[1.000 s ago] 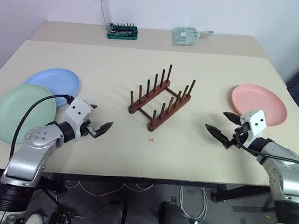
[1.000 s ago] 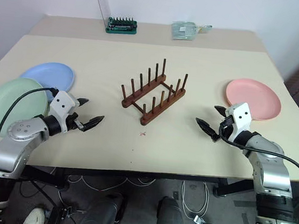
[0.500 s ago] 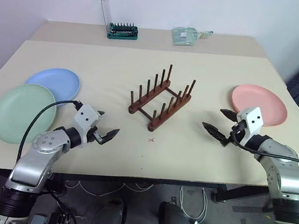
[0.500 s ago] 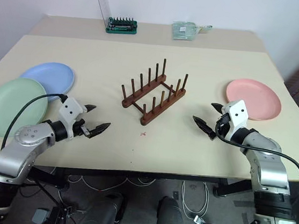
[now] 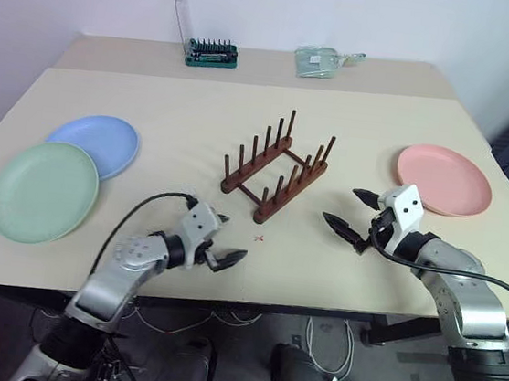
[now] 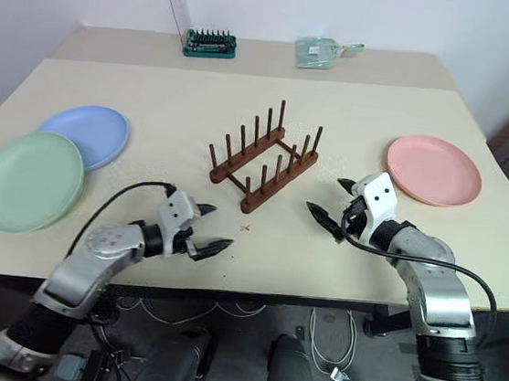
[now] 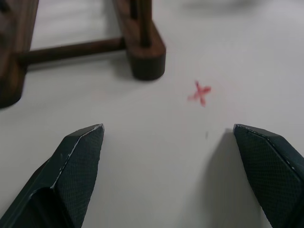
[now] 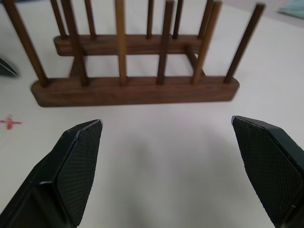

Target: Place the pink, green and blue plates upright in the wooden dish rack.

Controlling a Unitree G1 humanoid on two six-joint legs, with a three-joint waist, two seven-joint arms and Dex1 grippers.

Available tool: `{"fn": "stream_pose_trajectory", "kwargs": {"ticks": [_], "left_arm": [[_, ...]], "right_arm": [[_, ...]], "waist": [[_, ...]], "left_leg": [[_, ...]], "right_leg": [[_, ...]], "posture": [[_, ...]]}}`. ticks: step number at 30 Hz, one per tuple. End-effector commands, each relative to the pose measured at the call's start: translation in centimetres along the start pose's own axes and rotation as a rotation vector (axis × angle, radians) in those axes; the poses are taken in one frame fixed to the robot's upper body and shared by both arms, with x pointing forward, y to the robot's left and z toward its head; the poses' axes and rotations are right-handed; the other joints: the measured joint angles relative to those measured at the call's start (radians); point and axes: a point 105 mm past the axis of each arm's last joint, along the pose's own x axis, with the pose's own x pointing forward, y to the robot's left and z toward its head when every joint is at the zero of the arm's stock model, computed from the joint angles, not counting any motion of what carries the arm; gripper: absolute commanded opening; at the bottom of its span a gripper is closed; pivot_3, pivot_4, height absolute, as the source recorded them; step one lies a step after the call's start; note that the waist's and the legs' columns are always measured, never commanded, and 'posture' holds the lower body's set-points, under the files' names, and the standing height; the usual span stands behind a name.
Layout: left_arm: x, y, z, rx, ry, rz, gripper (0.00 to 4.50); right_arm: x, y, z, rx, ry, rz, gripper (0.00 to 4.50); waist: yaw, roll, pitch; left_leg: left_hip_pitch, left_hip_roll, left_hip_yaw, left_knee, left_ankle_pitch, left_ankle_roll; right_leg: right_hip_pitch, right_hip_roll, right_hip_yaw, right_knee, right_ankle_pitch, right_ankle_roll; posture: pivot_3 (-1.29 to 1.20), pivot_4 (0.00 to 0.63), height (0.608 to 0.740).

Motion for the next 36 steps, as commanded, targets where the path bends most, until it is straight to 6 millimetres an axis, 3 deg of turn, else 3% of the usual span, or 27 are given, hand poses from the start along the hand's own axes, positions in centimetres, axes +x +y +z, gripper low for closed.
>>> {"fn": "stream_pose_trajectory", "kwargs": {"ticks": [1,6,10,13,19,27,33,36], "left_arm": [[2.0,-0.3,-0.6,0.016,0.036,0.052,4.5],[4.8,0.4,-0.1,-0.037,0.025,0.136,4.5],[5.8,0.4,0.3,-0.032,0.024,0.14,4.5],[5.5,0.6,0.2,-0.026,0.021,0.139,3.64],[5.2,1.0,0.0,-0.01,0.017,0.14,0.75],[3.1,0.1,0.4,0.141,-0.029,-0.097,0.75],[0.6,1.7,1.0,0.173,-0.043,-0.226,0.75],[0.2,2.0,1.7,0.167,-0.061,-0.269,0.75]], "right_arm": [[-1.0,-0.1,0.6,-0.013,-0.014,-0.019,4.45],[-0.7,-0.5,0.7,-0.02,-0.014,-0.03,4.45],[-0.5,-0.6,0.7,-0.022,-0.013,-0.031,4.45],[-0.5,-0.3,0.7,-0.023,-0.015,-0.033,4.5],[-0.7,0.2,0.0,-0.014,-0.009,-0.042,4.5],[-2.4,0.3,-2.6,-0.053,0.125,-0.025,4.5],[-2.9,-0.3,-2.9,-0.07,0.144,-0.047,4.5],[-2.7,-0.1,-2.9,-0.072,0.141,-0.044,4.5]], "waist": [[0.002,0.0,0.0],[0.011,0.003,-0.002],[0.016,0.004,-0.003],[0.017,0.004,-0.003],[0.011,0.006,-0.004],[0.004,0.007,-0.004],[-0.003,0.007,-0.004],[-0.003,0.007,-0.004]], "left_leg": [[0.0,0.0,0.0,0.001,0.0,0.0],[0.001,-0.001,0.0,0.008,-0.002,0.003],[0.003,-0.001,0.0,0.008,-0.002,0.004],[0.003,-0.001,0.0,0.009,-0.003,0.004],[0.004,-0.001,0.0,0.008,-0.003,0.005],[0.004,-0.001,0.0,0.008,-0.003,0.005],[0.004,0.0,0.0,0.008,-0.003,0.005],[0.004,-0.001,0.0,0.008,-0.003,0.005]], "right_leg": [[0.001,0.0,0.0,0.0,0.0,0.0],[0.006,0.0,0.0,0.0,0.0,0.001],[0.009,0.0,-0.001,-0.001,-0.001,0.002],[0.009,0.0,0.0,-0.001,-0.002,0.003],[0.01,0.0,0.0,-0.001,-0.002,0.003],[0.009,0.0,0.0,-0.001,-0.002,0.003],[0.009,0.0,-0.001,-0.001,-0.002,0.003],[0.009,0.0,-0.001,-0.001,-0.002,0.003]], "posture": [[0.0,0.15,0.74],[0.0,0.15,0.74],[0.0,0.15,0.74],[0.0,0.15,0.74],[0.0,0.15,0.74],[0.0,0.15,0.74],[0.0,0.15,0.74],[0.0,0.15,0.74]]}}
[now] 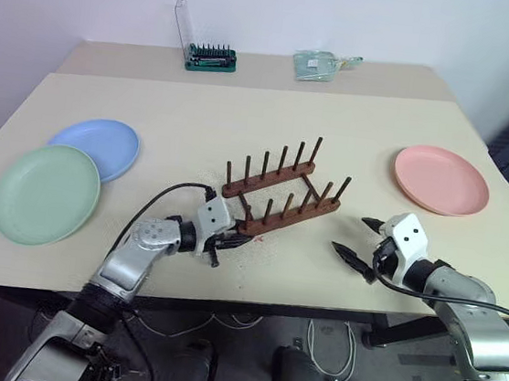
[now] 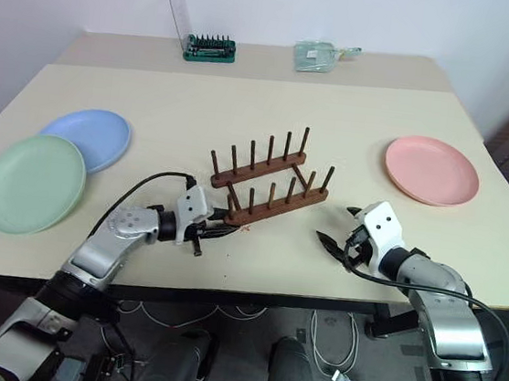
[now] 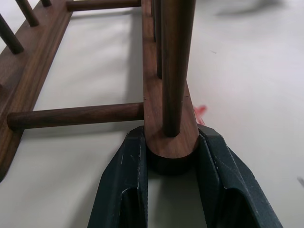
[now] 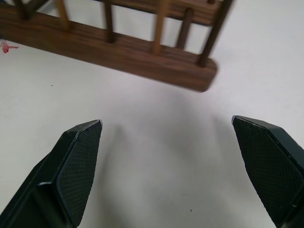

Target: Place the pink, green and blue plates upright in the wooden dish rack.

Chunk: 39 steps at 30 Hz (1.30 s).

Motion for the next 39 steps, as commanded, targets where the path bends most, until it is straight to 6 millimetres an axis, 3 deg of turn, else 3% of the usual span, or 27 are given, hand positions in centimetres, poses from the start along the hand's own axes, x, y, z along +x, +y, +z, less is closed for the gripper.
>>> {"fn": "stream_pose_trajectory", "kwargs": {"ticks": [1,5,8,11,14,17,21,24,33,37,39], "left_arm": [[-0.4,0.6,1.4,0.027,-0.045,-0.039,0.75],[-0.3,0.9,0.8,0.018,-0.027,-0.042,2.76],[-1.2,2.1,-0.6,-0.001,0.03,0.046,4.25],[-2.4,2.3,-1.4,-0.032,0.068,0.084,4.42],[-3.5,2.2,-2.0,-0.08,0.091,0.12,4.5],[-5.0,1.4,-2.3,-0.129,0.1,0.148,3.68],[-5.7,-0.7,-1.9,-0.158,0.09,0.113,1.64],[-4.9,-2.1,-1.4,-0.188,0.075,0.06,0.09],[-1.0,-3.5,-0.8,-0.235,0.044,0.006,0.03],[-0.5,-2.4,-1.3,-0.208,0.053,0.072,0.03],[-0.3,-0.8,-2.0,-0.128,0.082,0.168,0.03]], "right_arm": [[-0.2,-0.3,1.0,-0.035,-0.033,-0.012,4.5],[-0.1,-0.2,1.0,-0.038,-0.033,-0.01,4.5],[-0.1,-0.2,1.2,-0.044,-0.033,-0.007,4.5],[0.0,-0.1,1.3,-0.044,-0.037,0.008,4.5],[0.0,0.1,1.4,-0.04,-0.041,0.019,3.66],[0.2,0.6,1.5,-0.038,-0.047,0.041,2.18],[0.5,1.2,1.4,-0.037,-0.046,0.074,0.08],[0.9,1.4,1.4,-0.047,-0.04,0.089,0.0],[2.6,2.4,1.3,-0.076,-0.02,0.13,0.0],[3.5,2.3,1.0,-0.102,0.003,0.109,0.0],[4.2,1.7,0.9,-0.138,0.007,0.058,0.0]], "waist": [[0.001,0.0,0.0],[0.001,0.0,0.0],[-0.001,0.0,0.0],[-0.003,0.0,0.0],[-0.005,0.0,0.0],[-0.006,0.0,0.0],[-0.003,0.001,0.0],[0.002,0.001,0.0],[0.002,0.001,0.0],[0.001,0.001,-0.001],[0.002,0.001,-0.001]], "left_leg": [[0.0,0.0,0.0,0.0,0.0,0.0],[-0.001,0.0,-0.001,0.0,0.0,0.0],[-0.001,0.0,-0.001,0.0,0.0,0.0],[0.0,0.0,-0.001,0.0,0.0,0.0],[0.0,0.0,-0.001,0.0,0.0,0.0],[0.0,0.0,-0.001,-0.001,0.0,0.0],[0.0,0.001,-0.001,-0.001,0.0,0.0],[0.0,0.0,-0.001,-0.001,0.0,0.0],[-0.001,-0.001,-0.001,0.0,0.0,0.0],[0.0,-0.001,-0.001,0.0,0.0,0.0],[0.0,-0.001,-0.001,0.0,0.0,0.0]], "right_leg": [[0.0,0.0,0.0,0.0,0.0,0.0],[0.0,0.0,0.0,0.0,0.0,0.0],[0.0,0.0,0.0,0.0,0.0,0.0],[0.0,0.0,0.0,0.0,0.0,0.0],[0.0,0.0,0.0,0.0,0.0,0.001],[0.0,0.0,0.0,0.0,0.0,0.001],[0.0,0.0,0.0,0.0,0.0,0.0],[0.0,-0.001,0.0,0.0,-0.001,0.0],[0.001,-0.001,0.0,-0.001,-0.001,0.001],[0.001,-0.001,0.0,-0.001,-0.001,0.001],[0.001,-0.001,0.0,-0.001,-0.001,0.001]], "posture": [[0.0,0.15,0.74],[0.0,0.15,0.74],[0.0,0.15,0.74],[0.0,0.15,0.74],[0.0,0.15,0.74],[0.0,0.15,0.74],[0.0,0.15,0.74],[0.0,0.15,0.74],[0.0,0.15,0.74],[0.0,0.15,0.74],[0.0,0.15,0.74]]}}
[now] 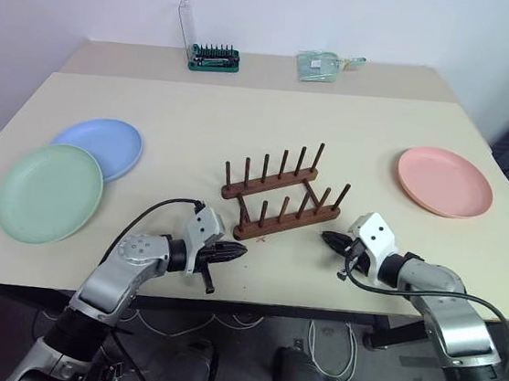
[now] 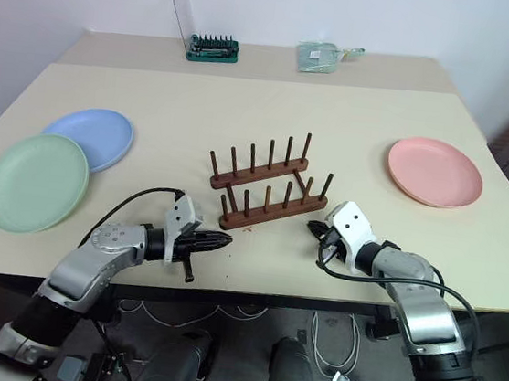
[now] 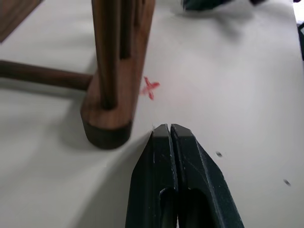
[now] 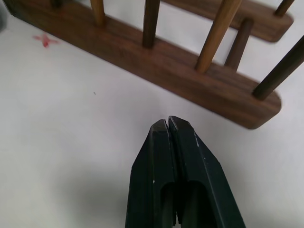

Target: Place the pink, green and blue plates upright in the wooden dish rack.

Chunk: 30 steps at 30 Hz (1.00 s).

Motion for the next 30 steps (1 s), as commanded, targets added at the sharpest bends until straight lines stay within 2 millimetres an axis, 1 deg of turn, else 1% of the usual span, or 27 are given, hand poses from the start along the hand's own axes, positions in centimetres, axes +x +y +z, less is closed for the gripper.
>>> {"fn": "stream_pose_trajectory", "kwargs": {"ticks": [1,4,8,14,17,19,21,22,24,25,26,28,30], "left_arm": [[0.2,3.3,-1.1,0.065,0.057,0.189,0.03],[0.2,5.4,-0.5,0.107,0.034,0.301,0.03],[0.5,6.7,-0.3,0.117,0.026,0.36,0.03],[0.8,6.5,-0.1,0.119,0.012,0.36,0.03],[0.6,5.8,-0.3,0.112,0.015,0.325,0.03],[-0.2,5.3,0.1,0.093,-0.025,0.288,0.03],[-1.0,4.8,0.5,0.068,-0.058,0.257,0.0],[-1.3,4.6,0.7,0.06,-0.07,0.243,0.0],[-1.7,4.4,0.8,0.053,-0.081,0.228,0.0],[-2.1,4.1,1.0,0.056,-0.09,0.204,0.0],[-2.4,3.9,1.1,0.058,-0.094,0.187,0.0],[-2.7,3.0,1.6,0.074,-0.108,0.135,0.0],[-2.4,2.2,2.0,0.087,-0.119,0.088,0.0]], "right_arm": [[1.0,-1.5,1.1,-0.077,-0.026,-0.088,0.0],[1.6,-2.4,1.3,-0.087,-0.028,-0.128,0.0],[2.2,-3.6,1.3,-0.116,-0.02,-0.196,0.0],[2.3,-4.1,1.5,-0.122,-0.033,-0.223,0.0],[1.8,-4.1,1.6,-0.13,-0.04,-0.213,0.0],[0.6,-4.5,2.0,-0.093,-0.059,-0.194,0.0],[-0.6,-5.5,1.9,-0.077,-0.046,-0.21,0.54],[-1.1,-6.1,1.6,-0.082,-0.026,-0.227,0.89],[-1.6,-6.6,1.3,-0.089,-0.005,-0.242,1.86],[-2.6,-8.1,1.0,-0.129,0.032,-0.306,2.29],[-3.4,-9.1,0.8,-0.159,0.056,-0.352,2.87],[-5.3,-11.9,0.1,-0.244,0.143,-0.473,3.8],[-6.4,-13.8,-0.9,-0.284,0.217,-0.549,3.8]], "waist": [[0.001,0.0,0.0],[0.001,0.0,0.0],[-0.004,0.0,0.0],[-0.003,0.0,0.0],[-0.005,0.0,0.0],[-0.006,0.0,0.0],[-0.005,0.0,0.0],[-0.005,0.0,0.0],[-0.003,0.0,0.0],[-0.004,0.0,0.0],[-0.004,0.001,0.0],[-0.003,0.001,0.0],[-0.001,0.001,0.001]], "left_leg": [[0.0,0.0,0.0,0.0,0.0,0.0],[0.001,0.0,0.0,0.001,0.0,0.0],[0.002,0.0,0.0,0.0,0.0,0.0],[0.002,0.0,0.0,0.0,0.0,0.0],[0.002,0.0,0.0,0.0,0.0,0.0],[0.002,0.0,0.0,-0.001,0.0,0.0],[0.002,0.0,0.0,-0.001,0.0,0.0],[0.002,0.0,0.0,-0.001,0.0,0.0],[0.002,0.0,0.0,-0.001,0.0,0.0],[0.002,0.0,0.0,-0.001,0.0,0.0],[0.002,0.0,0.0,-0.001,0.0,0.0],[0.001,0.0,0.0,-0.001,0.0,0.0],[0.0,-0.001,0.001,-0.001,0.0,0.0]], "right_leg": [[0.0,0.0,0.0,0.0,0.0,0.0],[0.001,0.0,0.0,0.0,0.0,0.0],[0.001,0.0,0.0,0.0,0.001,0.0],[0.001,0.0,0.0,0.001,0.001,0.0],[0.001,0.0,0.0,0.001,0.001,0.0],[0.001,0.0,0.0,0.001,0.001,0.0],[0.001,0.0,0.0,0.0,0.0,0.0],[0.001,0.0,0.0,0.0,0.0,0.0],[0.001,0.0,0.0,0.0,0.0,0.0],[0.001,0.0,0.0,0.0,0.0,0.0],[0.001,0.0,0.0,0.0,0.0,0.0],[0.0,0.0,0.0,0.0,0.0,0.0],[0.0,0.0,0.0,0.0,0.0,0.0]], "posture": [[0.0,0.15,0.74],[0.0,0.15,0.74],[0.0,0.15,0.74],[0.0,0.15,0.74],[0.0,0.15,0.74],[0.0,0.15,0.74],[0.0,0.15,0.74],[0.0,0.15,0.74],[0.0,0.15,0.74],[0.0,0.15,0.74],[0.0,0.15,0.74],[0.0,0.15,0.74],[0.0,0.15,0.74]]}}
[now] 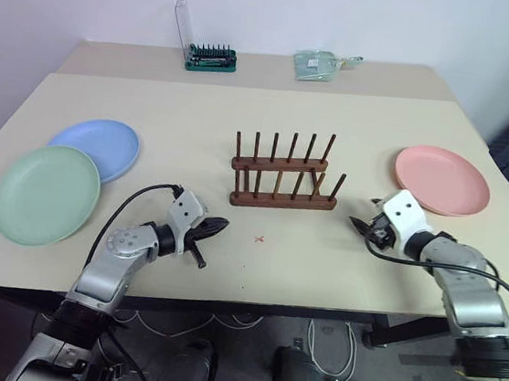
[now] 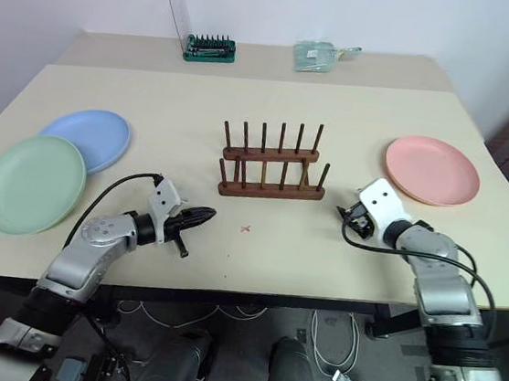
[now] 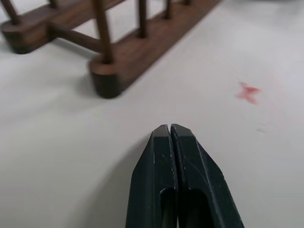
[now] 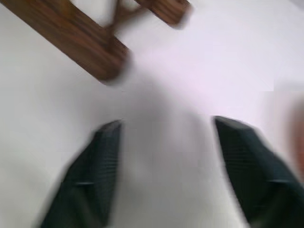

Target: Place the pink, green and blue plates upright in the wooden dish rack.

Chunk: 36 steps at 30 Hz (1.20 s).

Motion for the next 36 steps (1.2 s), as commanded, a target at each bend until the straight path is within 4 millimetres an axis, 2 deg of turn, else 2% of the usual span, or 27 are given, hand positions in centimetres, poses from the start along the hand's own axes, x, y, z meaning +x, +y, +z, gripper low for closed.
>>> {"fn": "stream_pose_trajectory", "kwargs": {"ticks": [1,5,9,12,17,18,24,25,26,27,29,31,33,34,36], "left_arm": [[-0.1,-1.3,1.9,0.044,-0.066,-0.078,0.0],[0.3,-2.5,2.5,0.066,-0.084,-0.125,0.0],[0.6,-2.8,2.8,0.07,-0.091,-0.125,0.0],[0.9,-2.8,2.7,0.068,-0.087,-0.124,0.0],[0.7,-2.7,2.5,0.061,-0.085,-0.107,0.0],[0.7,-2.7,2.4,0.061,-0.085,-0.105,0.0],[0.6,-2.5,2.4,0.061,-0.089,-0.091,0.0],[0.6,-2.5,2.3,0.061,-0.089,-0.089,0.0],[0.6,-2.4,2.3,0.062,-0.089,-0.085,0.0],[0.6,-2.4,2.2,0.062,-0.087,-0.084,0.0],[0.6,-2.4,2.1,0.064,-0.086,-0.082,0.0],[0.7,-2.4,2.1,0.065,-0.086,-0.083,0.0],[0.8,-2.4,2.0,0.066,-0.085,-0.084,0.0],[0.8,-2.5,2.0,0.066,-0.085,-0.085,0.0],[0.9,-2.6,1.9,0.066,-0.084,-0.086,0.0]], "right_arm": [[-0.7,-4.6,-1.1,-0.094,0.069,-0.177,3.8],[-0.1,-6.1,-2.9,-0.138,0.146,-0.234,3.8],[0.5,-6.6,-3.6,-0.17,0.176,-0.248,3.8],[1.1,-6.7,-3.9,-0.209,0.195,-0.24,2.97],[1.4,-6.5,-3.7,-0.217,0.175,-0.236,0.41],[1.5,-6.4,-3.7,-0.225,0.176,-0.233,0.03],[1.1,-7.0,-2.6,-0.313,0.14,-0.273,0.03],[1.0,-7.1,-2.0,-0.31,0.116,-0.278,0.03],[0.9,-7.2,0.0,-0.276,0.028,-0.28,0.03],[0.8,-7.0,3.4,-0.193,-0.128,-0.27,0.03],[-0.4,-6.5,8.6,-0.04,-0.371,-0.225,0.03],[-2.1,-5.9,12.8,0.153,-0.572,-0.127,0.03],[-3.6,-5.0,15.0,0.259,-0.671,-0.015,0.03],[-4.1,-4.6,15.5,0.287,-0.689,0.028,0.03],[-6.3,-3.6,18.4,0.429,-0.832,0.188,0.03]], "waist": [[0.001,0.0,0.0],[-0.004,0.0,0.0],[-0.003,0.0,0.0],[-0.004,0.0,0.0],[-0.002,0.0,0.0],[-0.002,0.0,0.0],[-0.004,0.001,0.001],[-0.004,0.001,0.001],[-0.005,0.001,0.001],[-0.007,0.003,0.002],[-0.013,0.005,0.004],[-0.016,0.006,0.004],[-0.007,0.006,0.004],[0.0,0.005,0.004],[0.011,0.004,0.004]], "left_leg": [[0.0,0.0,0.0,0.0,0.0,0.0],[0.0,0.0,0.0,0.0,0.0,0.0],[0.0,0.0,0.001,0.0,0.0,0.0],[0.0,0.0,0.001,0.0,0.0,0.0],[0.0,0.0,0.001,0.0,0.0,0.0],[0.0,0.0,0.001,0.0,0.0,0.0],[0.0,0.0,0.001,0.0,0.0,0.0],[0.0,0.0,0.001,0.0,0.0,0.0],[0.0,0.0,0.001,0.0,0.0,0.0],[0.0,0.0,0.001,0.0,0.0,0.0],[0.0,0.0,0.001,0.0,0.0,0.0],[0.0,0.001,0.001,-0.001,0.0,0.0],[-0.001,0.002,-0.001,0.0,0.0,0.0],[-0.001,0.001,-0.001,0.0,0.0,0.0],[-0.003,0.0,-0.003,0.001,0.0,0.0]], "right_leg": [[0.0,0.0,0.0,0.0,0.0,-0.001],[0.0,0.0,0.0,0.0,-0.001,-0.002],[0.0,0.0,0.0,0.0,-0.001,-0.001],[0.0,0.0,0.0,0.0,-0.001,-0.001],[0.0,0.0,0.0,0.0,0.0,-0.001],[0.0,0.0,0.0,0.0,0.0,0.0],[0.0,0.0,0.0,0.0,0.0,0.0],[0.0,0.0,0.0,0.0,0.0,0.0],[0.0,0.0,0.0,0.0,0.0,0.0],[0.0,0.0,0.0,0.0,0.0,0.0],[-0.001,0.0,0.001,0.0,0.0,0.001],[-0.001,0.001,0.001,0.0,0.001,0.001],[-0.001,0.001,0.001,0.0,0.0,0.001],[-0.001,0.001,0.001,0.0,0.0,0.001],[0.0,0.0,-0.001,-0.001,0.0,0.001]], "posture": [[0.0,0.15,0.74],[0.0,0.15,0.74],[0.0,0.15,0.74],[0.0,0.15,0.74],[0.0,0.15,0.74],[0.0,0.15,0.74],[0.0,0.15,0.74],[0.0,0.15,0.74],[0.0,0.15,0.74],[0.0,0.15,0.74],[0.0,0.15,0.74],[0.0,0.15,0.74],[0.0,0.15,0.74],[0.0,0.15,0.74],[0.0,0.15,0.74]]}}
